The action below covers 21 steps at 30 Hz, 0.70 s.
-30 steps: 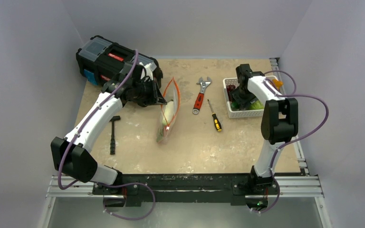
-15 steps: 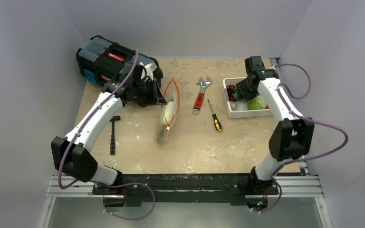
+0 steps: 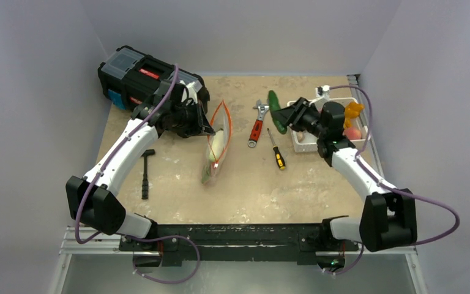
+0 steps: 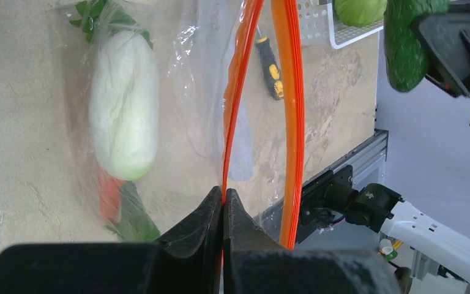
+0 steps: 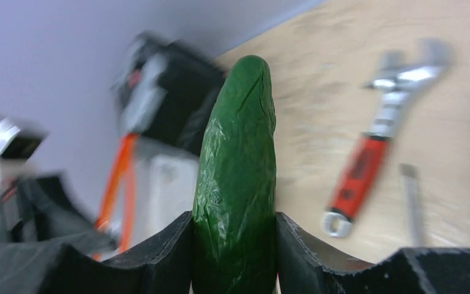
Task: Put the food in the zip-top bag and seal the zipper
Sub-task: Place the fake vegetable in the zipper food storage bag.
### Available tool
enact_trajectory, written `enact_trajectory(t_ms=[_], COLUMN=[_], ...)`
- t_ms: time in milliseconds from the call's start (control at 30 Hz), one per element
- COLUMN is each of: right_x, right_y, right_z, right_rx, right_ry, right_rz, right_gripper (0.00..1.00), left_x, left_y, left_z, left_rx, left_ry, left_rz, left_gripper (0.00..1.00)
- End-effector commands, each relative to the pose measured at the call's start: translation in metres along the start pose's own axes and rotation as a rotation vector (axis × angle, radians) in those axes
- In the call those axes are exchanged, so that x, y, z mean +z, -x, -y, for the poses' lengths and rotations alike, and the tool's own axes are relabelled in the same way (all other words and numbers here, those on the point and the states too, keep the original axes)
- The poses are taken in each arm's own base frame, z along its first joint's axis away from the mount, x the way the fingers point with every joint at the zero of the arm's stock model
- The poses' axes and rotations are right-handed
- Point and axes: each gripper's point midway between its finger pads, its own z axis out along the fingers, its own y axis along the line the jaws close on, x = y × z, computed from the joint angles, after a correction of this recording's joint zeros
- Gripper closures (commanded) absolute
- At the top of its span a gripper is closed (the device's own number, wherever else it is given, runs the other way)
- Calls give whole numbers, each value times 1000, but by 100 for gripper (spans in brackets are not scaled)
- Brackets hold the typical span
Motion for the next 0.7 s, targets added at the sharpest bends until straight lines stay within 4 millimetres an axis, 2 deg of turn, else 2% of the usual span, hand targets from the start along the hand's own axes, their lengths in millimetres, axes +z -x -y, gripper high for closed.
enact_trajectory(t_ms=[0, 100, 233, 300, 367, 433, 500, 567, 667], right_x=[-30, -35, -40, -30, -17, -15, -15, -14, -4], right_y=[-26, -58, -79, -85, -87, -92, -97, -100, -102], right_z=[-146, -172, -186, -181, -166, -158, -158, -166, -171], right_rx=[-360, -360, -263, -175, -78, 28, 134, 215, 249], right_ry=[666, 727, 707, 563, 319, 145, 65, 58, -9], right_rz=[-90, -222, -340, -374, -360, -366, -393, -402, -388], right_gripper=[100, 100, 100, 100, 100, 100, 100, 100, 100], left_x=[1, 2, 2, 2, 2, 3, 4, 4, 4], left_y=[5, 5, 5, 5, 5, 4, 4, 4, 4], left_z=[6, 5, 4, 4, 4, 4, 4, 4, 3], left_rx=[7, 7, 5, 7, 5, 5, 2, 0, 2], left_ry=[-26, -24, -19, -20, -20, -18, -19, -19, -15], left_rz=[15, 16, 16, 16, 15, 14, 12, 10, 13], left_gripper=[100, 100, 100, 100, 100, 100, 100, 100, 100])
